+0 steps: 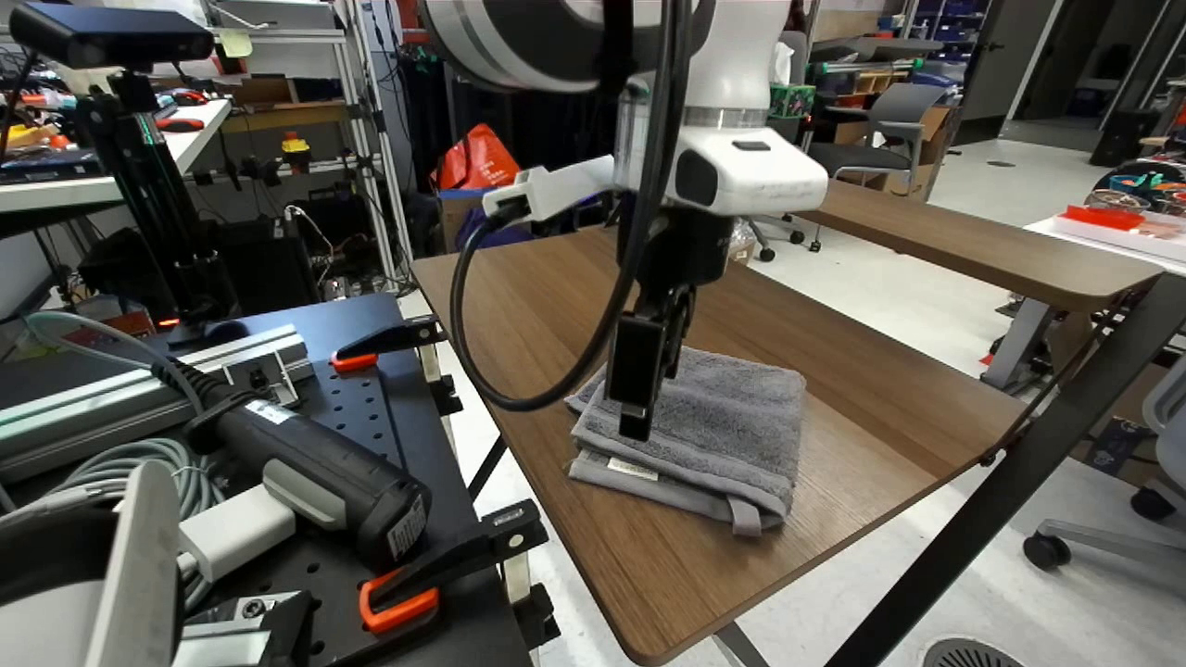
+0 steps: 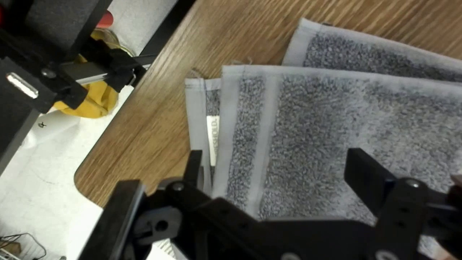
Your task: Slide the cloth to the left on the table
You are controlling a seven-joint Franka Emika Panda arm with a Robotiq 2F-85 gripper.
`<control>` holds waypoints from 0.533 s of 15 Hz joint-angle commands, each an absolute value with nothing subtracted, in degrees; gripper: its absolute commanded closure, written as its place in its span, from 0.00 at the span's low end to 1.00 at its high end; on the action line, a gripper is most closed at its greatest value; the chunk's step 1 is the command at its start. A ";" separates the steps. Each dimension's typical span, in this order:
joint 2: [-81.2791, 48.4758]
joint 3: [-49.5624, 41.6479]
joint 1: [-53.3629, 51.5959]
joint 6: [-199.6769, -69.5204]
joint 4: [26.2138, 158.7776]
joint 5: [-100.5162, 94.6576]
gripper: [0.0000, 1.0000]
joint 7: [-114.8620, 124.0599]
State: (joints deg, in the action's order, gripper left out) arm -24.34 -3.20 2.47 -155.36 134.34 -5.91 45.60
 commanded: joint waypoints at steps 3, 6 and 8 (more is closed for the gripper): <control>-33.30 -3.70 -1.12 -156.35 128.10 0.51 0.00 41.32; -36.39 -3.79 -4.26 -155.57 125.17 1.18 0.00 41.68; -37.72 -3.54 -6.79 -155.28 123.37 1.17 0.00 42.10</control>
State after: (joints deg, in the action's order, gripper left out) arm -34.05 -3.20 -2.91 -155.41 127.12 -0.84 43.04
